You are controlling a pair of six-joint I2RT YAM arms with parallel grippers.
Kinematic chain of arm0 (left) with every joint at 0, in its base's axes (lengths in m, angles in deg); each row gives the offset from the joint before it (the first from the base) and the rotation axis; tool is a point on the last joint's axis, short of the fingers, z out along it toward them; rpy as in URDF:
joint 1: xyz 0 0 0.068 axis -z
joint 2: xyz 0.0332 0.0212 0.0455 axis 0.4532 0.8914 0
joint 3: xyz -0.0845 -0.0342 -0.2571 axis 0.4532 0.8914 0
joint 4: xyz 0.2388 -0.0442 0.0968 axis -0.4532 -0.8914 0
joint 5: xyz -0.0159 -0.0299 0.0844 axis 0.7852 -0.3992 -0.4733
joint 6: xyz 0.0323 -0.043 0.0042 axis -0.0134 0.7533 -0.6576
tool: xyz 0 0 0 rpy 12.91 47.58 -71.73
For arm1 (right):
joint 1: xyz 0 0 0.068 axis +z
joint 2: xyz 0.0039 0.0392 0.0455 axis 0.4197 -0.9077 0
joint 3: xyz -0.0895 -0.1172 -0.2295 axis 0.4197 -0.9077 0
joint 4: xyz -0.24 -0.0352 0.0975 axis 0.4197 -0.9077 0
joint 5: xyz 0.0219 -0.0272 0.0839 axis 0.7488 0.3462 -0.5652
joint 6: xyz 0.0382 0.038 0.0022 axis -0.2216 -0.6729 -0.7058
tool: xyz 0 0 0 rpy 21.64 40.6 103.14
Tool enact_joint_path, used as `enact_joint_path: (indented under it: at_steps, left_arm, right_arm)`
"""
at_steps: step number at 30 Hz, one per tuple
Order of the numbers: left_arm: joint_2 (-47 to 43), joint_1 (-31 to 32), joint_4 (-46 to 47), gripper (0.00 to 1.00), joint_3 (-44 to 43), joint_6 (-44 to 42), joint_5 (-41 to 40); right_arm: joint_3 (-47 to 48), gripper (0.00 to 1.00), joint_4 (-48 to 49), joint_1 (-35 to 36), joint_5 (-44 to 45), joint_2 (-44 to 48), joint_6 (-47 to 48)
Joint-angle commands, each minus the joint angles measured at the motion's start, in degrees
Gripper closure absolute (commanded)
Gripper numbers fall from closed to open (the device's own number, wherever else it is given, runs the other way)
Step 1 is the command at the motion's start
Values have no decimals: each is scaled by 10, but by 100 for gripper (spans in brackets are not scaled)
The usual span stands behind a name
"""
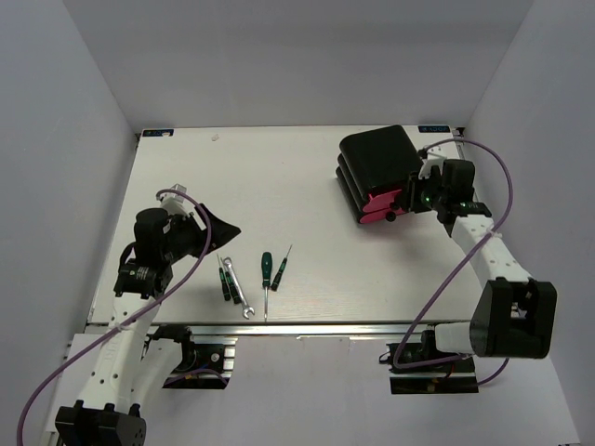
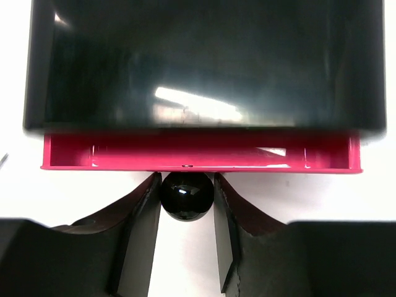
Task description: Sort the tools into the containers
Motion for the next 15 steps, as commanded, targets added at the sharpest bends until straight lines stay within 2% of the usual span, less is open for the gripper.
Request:
enact_joint_path:
  at_steps: [1, 8, 13, 15]
  left_arm:
    - [8, 0, 11, 23, 5, 3, 13]
    - [31, 21, 19, 23, 7, 2, 6]
    - [51, 52, 21, 23, -3, 3, -15]
    - [60, 68, 22, 23, -5, 4, -27]
  right_arm:
    - [-37, 88, -11, -5, -11, 70, 18]
    - [-101, 85, -47, -5, -3, 162, 13]
    - [-122, 72, -57, -6, -1, 190, 4]
    - [-123, 73, -61, -6, 6, 193, 2]
